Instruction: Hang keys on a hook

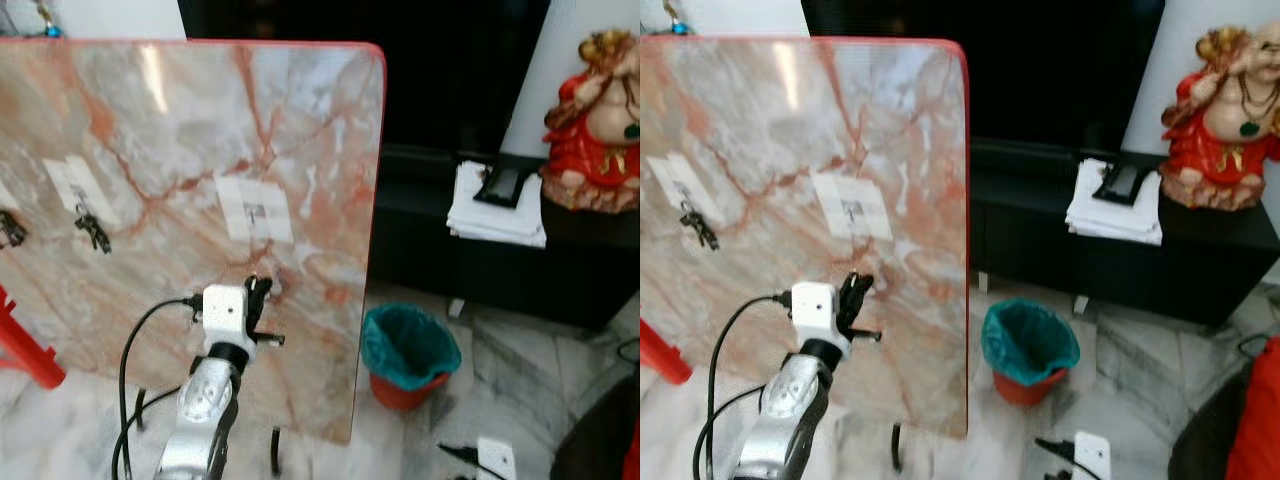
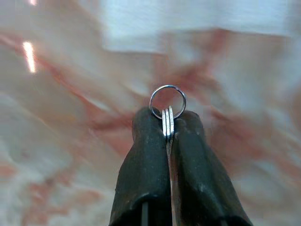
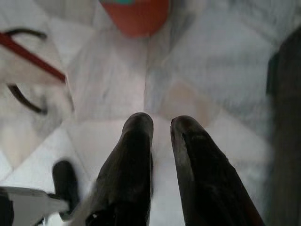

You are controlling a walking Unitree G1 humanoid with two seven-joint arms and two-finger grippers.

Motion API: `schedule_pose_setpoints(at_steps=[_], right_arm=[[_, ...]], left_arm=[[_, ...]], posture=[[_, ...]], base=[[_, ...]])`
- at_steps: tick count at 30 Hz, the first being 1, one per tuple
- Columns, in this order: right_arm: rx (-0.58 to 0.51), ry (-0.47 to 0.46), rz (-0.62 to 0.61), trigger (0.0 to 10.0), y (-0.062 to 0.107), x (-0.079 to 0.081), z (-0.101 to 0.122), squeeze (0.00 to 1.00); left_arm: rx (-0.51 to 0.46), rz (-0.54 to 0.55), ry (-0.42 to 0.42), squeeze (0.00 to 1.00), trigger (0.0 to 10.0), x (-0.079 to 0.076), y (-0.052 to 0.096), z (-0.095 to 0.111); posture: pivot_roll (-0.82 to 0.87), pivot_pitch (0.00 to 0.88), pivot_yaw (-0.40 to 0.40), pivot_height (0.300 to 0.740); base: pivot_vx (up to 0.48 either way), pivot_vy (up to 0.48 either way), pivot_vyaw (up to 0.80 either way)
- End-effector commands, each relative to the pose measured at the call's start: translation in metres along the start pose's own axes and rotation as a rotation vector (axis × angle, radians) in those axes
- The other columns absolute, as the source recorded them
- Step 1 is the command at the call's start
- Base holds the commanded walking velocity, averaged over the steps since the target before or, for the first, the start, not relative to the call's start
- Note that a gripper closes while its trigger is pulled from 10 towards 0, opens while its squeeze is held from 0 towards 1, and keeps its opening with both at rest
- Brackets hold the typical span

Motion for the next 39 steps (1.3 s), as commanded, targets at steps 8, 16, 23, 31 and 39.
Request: schedule_pose_setpoints(at_steps=[8,16,23,31,39], right_arm=[[0.019,-0.004,0.034,10.0,0.0,0.014,-0.006,0.0],[0.026,0.001,0.041,10.0,0.0,0.019,-0.01,0.0],[0.032,0.003,0.045,10.0,0.0,0.023,-0.012,0.0],[0.033,0.004,0.048,10.0,0.0,0.021,-0.013,0.0],[0.031,0.003,0.046,10.0,0.0,0.018,-0.012,0.0]], left_arm=[[-0.029,0.008,0.003,0.0,10.0,0.01,-0.003,0.018],[-0.053,-0.045,-0.027,0.0,10.0,0.0,0.002,0.031],[-0.037,-0.087,-0.043,0.0,10.0,-0.009,0.009,0.032],[-0.021,-0.116,-0.084,0.0,10.0,-0.022,-0.003,0.038],[-0.04,-0.145,-0.074,0.0,10.0,-0.03,-0.01,0.055]], posture=[[0.04,0.0,-0.001,0.74],[0.04,0.0,-0.002,0.74],[0.05,0.0,-0.009,0.74],[0.05,0.0,-0.008,0.74],[0.04,0.0,-0.006,0.74]], base=[[0.0,0.0,0.0],[0.0,0.0,0.0],[0.0,0.0,0.0],[0.0,0.0,0.0],[0.0,0.0,0.0]])
Point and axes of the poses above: a point about 5 cm out from each wrist's last joint towards the gripper, its own y axis pointing back from the gripper into the wrist, its own z axis along the axis of the wrist's last joint, x = y × z, the point moved 5 cm from there along -y, pointing out of the wrist towards the gripper
